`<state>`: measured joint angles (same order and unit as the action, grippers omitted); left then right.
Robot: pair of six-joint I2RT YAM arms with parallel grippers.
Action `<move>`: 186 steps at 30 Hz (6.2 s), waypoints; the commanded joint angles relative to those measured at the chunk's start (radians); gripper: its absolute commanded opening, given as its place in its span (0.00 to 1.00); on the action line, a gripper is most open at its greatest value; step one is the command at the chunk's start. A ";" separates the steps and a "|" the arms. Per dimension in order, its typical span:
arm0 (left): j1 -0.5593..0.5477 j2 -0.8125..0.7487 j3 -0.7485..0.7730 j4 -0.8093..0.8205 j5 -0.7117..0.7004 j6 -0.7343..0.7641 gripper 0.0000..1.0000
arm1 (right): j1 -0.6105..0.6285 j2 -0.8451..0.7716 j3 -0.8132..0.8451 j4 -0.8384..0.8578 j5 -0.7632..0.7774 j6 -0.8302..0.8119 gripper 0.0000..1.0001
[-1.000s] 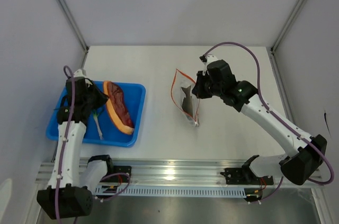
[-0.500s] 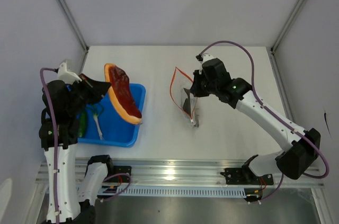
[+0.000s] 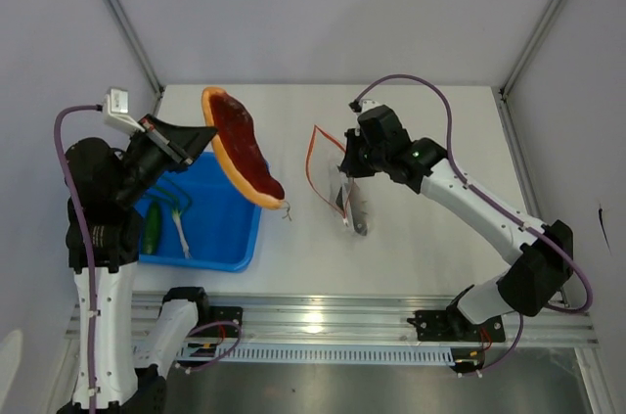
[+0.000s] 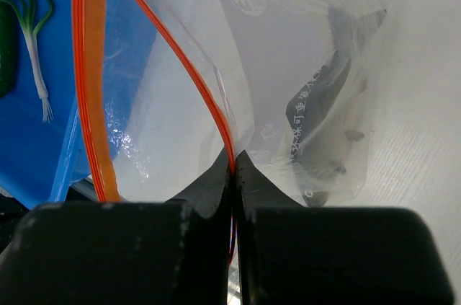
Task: Place the food in the zip-top bag and seal the zipper
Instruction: Place the fake food in the zipper food storage bag, then adjust the zipper food storage bag at the center of the board.
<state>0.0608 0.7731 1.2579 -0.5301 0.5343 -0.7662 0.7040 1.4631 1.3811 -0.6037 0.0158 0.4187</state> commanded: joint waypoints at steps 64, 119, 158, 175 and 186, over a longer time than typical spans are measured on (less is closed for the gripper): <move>-0.515 0.292 -0.465 0.631 -0.077 0.045 0.14 | -0.034 -0.021 0.046 0.171 -0.373 0.321 0.00; -0.681 0.295 -0.420 0.383 -0.166 0.070 0.00 | -0.083 -0.092 -0.047 0.101 -0.370 0.236 0.09; -0.685 0.305 -0.384 0.421 -0.122 0.007 0.01 | 0.193 -0.257 0.036 -0.240 -0.200 0.020 0.51; -0.704 0.322 -0.368 0.392 -0.143 0.027 0.01 | 0.246 -0.245 0.022 -0.277 -0.016 0.023 0.52; -0.713 0.341 -0.338 0.311 -0.204 0.050 0.00 | 0.246 -0.257 0.098 -0.323 0.067 0.003 0.56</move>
<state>-0.6411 1.1088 0.8665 -0.1978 0.3561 -0.7330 0.9470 1.2167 1.4124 -0.9127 0.0303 0.4347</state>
